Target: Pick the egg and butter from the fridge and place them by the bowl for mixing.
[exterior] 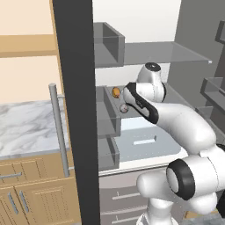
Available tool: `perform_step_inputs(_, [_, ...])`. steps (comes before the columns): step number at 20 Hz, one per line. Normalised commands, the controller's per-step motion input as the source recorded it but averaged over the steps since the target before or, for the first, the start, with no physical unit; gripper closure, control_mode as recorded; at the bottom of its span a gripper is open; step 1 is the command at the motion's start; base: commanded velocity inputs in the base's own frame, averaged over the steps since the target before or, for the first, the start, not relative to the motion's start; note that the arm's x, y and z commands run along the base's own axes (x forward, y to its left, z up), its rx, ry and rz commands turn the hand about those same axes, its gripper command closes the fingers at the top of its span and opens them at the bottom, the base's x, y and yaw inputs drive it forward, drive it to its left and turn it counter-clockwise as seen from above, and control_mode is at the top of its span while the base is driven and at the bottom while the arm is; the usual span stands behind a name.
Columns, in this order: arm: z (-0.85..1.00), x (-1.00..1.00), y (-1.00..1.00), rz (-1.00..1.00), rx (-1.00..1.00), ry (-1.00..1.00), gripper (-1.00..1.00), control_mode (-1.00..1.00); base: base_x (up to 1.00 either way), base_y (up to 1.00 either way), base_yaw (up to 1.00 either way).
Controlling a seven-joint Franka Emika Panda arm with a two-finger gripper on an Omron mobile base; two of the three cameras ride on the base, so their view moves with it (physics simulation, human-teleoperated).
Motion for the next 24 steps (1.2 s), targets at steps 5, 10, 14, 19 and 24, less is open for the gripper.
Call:
perform_step_inputs(5, [-0.28,0.36,0.13,0.0,0.0,0.02,-1.0,-1.0,0.0,0.0,0.0])
perform_step_inputs(10, [-0.3,0.36,0.13,0.0,0.0,0.0,-1.0,-1.0,0.0,0.0,0.0])
perform_step_inputs(14, [-0.2,0.39,0.01,0.0,0.0,0.0,-1.0,-1.0,0.0,0.0,0.0])
perform_step_inputs(19, [-0.17,0.27,0.0,0.0,0.0,0.0,-1.0,-1.0,0.0,0.0,0.0])
perform_step_inputs(24, [-0.2,0.31,0.04,0.0,0.0,0.0,-1.0,-1.0,0.0,0.0,0.0])
